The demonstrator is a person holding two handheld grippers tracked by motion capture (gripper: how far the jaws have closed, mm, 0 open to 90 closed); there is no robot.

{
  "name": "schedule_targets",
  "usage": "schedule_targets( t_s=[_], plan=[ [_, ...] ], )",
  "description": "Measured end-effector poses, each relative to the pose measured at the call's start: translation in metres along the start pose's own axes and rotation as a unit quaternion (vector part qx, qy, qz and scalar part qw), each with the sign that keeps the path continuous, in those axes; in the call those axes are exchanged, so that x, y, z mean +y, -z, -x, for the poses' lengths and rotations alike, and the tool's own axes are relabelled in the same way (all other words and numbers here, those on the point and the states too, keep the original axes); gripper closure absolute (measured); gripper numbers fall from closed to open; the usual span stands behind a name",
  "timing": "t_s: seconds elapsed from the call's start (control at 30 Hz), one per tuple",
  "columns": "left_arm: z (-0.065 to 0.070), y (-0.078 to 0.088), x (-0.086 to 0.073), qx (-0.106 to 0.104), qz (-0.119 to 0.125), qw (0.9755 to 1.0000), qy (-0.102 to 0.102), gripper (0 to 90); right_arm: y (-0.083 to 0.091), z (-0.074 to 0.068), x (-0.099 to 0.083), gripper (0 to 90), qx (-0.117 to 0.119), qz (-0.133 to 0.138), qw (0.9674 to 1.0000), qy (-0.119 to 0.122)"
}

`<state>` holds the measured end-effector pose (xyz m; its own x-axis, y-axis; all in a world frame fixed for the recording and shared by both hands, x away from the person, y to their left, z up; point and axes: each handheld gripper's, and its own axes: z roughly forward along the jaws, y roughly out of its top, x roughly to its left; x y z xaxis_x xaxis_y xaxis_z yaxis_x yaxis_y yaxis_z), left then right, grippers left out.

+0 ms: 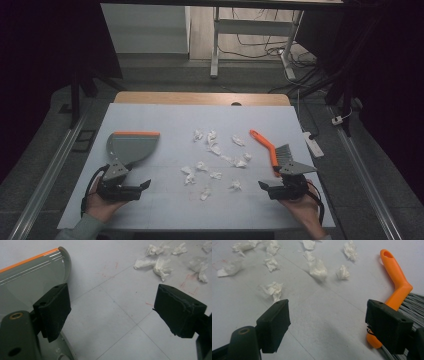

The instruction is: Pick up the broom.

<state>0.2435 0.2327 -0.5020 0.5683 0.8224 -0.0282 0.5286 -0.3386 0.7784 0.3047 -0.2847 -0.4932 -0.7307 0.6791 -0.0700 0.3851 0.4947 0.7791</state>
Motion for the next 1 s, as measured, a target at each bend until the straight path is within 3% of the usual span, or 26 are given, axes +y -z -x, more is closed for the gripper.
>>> schedule_targets(
  t_s=[0.67,0.83,1.0],
  plan=[
    [0.002,-0.004,0.005,0.005,0.002,0.9999,-0.011,15.5,0.001,-0.004,0.005,21.2,-0.004,-0.012,0.9999,0.009],
    [0.000,-0.003,0.009,0.009,0.003,0.9998,-0.017,15.5,0.003,-0.002,0.015,21.4,-0.002,-0.014,0.9999,0.004],
    [-0.001,-0.002,0.010,0.009,0.003,0.9998,-0.018,15.6,0.006,0.004,0.039,21.8,-0.008,-0.025,0.9996,-0.007]
  ],
)
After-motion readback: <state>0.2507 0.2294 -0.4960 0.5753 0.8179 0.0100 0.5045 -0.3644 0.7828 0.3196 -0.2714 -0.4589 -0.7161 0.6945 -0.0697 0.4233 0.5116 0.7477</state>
